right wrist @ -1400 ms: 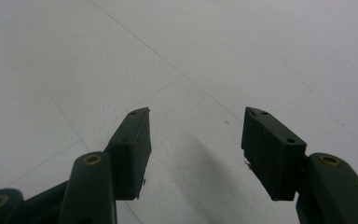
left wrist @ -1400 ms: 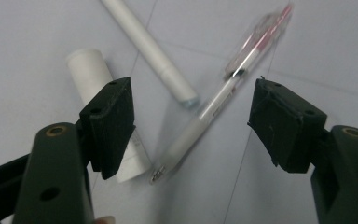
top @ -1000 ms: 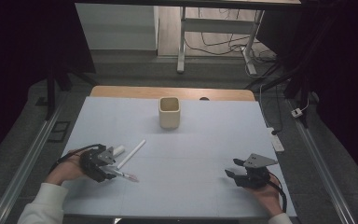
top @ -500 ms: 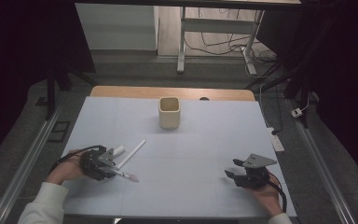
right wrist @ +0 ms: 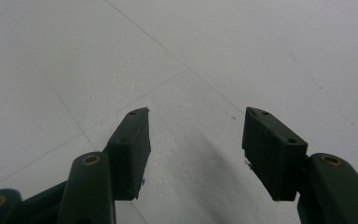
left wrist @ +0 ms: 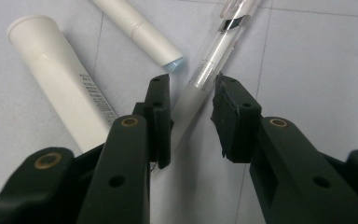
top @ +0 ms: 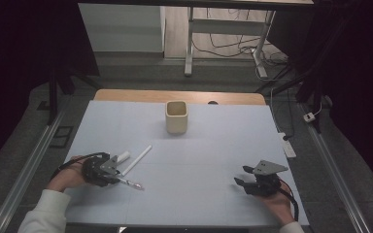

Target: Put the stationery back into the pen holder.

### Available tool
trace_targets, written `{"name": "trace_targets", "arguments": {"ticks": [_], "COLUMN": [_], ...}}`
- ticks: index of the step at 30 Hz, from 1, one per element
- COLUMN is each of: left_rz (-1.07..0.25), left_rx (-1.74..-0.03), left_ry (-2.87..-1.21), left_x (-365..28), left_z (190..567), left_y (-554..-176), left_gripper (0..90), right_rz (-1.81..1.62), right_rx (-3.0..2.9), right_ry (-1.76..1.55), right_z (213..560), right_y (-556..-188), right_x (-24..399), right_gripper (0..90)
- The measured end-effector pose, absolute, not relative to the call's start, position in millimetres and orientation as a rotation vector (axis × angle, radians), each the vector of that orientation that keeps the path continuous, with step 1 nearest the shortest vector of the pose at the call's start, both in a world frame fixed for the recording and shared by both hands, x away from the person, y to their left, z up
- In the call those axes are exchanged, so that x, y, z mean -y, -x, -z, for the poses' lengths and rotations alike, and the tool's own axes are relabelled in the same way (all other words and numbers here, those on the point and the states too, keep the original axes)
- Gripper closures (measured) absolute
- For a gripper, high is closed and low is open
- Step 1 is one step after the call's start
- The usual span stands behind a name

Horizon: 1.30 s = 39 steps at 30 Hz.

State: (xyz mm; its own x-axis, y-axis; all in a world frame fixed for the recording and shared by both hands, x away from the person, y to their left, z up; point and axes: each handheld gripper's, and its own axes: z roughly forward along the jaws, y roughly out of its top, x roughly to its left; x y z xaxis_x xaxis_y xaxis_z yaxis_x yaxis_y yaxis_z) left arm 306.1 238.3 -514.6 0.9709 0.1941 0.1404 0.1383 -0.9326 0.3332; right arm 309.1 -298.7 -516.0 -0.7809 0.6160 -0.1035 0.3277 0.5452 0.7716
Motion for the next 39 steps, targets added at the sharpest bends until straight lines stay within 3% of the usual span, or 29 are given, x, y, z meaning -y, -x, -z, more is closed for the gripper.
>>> {"name": "trace_targets", "arguments": {"ticks": [39], "left_rz": [-0.263], "left_rx": [0.018], "left_ry": [-2.862], "left_x": [-234.2], "left_z": [512.0], "left_y": [-312.4], "left_gripper": [78.8], "right_rz": [-1.072], "right_rx": [-2.438], "right_ry": [-0.783], "right_z": [521.5], "right_y": [-311.9], "right_x": [296.0], "right_gripper": [40.9]}}
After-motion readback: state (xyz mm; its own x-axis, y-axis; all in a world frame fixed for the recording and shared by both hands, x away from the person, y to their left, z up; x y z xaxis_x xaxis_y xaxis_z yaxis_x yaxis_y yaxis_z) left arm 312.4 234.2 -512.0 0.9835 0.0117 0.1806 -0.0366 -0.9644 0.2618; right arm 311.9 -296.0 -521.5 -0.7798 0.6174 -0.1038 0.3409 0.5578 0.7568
